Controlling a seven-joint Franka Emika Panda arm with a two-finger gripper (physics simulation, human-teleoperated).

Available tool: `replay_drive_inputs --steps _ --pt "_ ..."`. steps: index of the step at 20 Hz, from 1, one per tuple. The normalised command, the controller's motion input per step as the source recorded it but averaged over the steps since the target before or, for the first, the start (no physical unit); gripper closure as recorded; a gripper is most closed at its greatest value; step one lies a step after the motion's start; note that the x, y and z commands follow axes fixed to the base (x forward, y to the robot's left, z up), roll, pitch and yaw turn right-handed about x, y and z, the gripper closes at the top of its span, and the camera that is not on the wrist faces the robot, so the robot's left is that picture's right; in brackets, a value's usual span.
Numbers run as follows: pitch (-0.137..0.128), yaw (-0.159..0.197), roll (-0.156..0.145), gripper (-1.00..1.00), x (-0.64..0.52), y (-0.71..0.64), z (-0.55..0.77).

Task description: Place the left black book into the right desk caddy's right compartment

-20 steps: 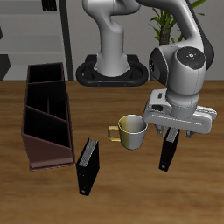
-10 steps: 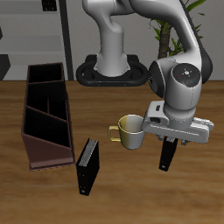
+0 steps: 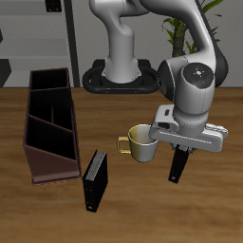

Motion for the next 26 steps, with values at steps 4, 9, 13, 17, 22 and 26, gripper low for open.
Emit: replay_drive_inputs --steps 4,9,13,17,22,26 --pt "-0.022 0.024 0.020 1.00 -0.10 0.05 0.33" --pt "-0.076 0.055 0.040 1.00 -0.30 0.09 0.67" --pt "-0.040 0.059 0.034 1.00 -0.35 -0.01 0.53" --pt "-0.074 0.078 0.069 1.00 -0.51 -0.11 0.64" --pt "-0.044 0.067 -0.009 1.00 -0.31 -0.18 0.29" --pt "-0.049 0.030 -0.041 1.00 -0.57 -0.46 0.50"
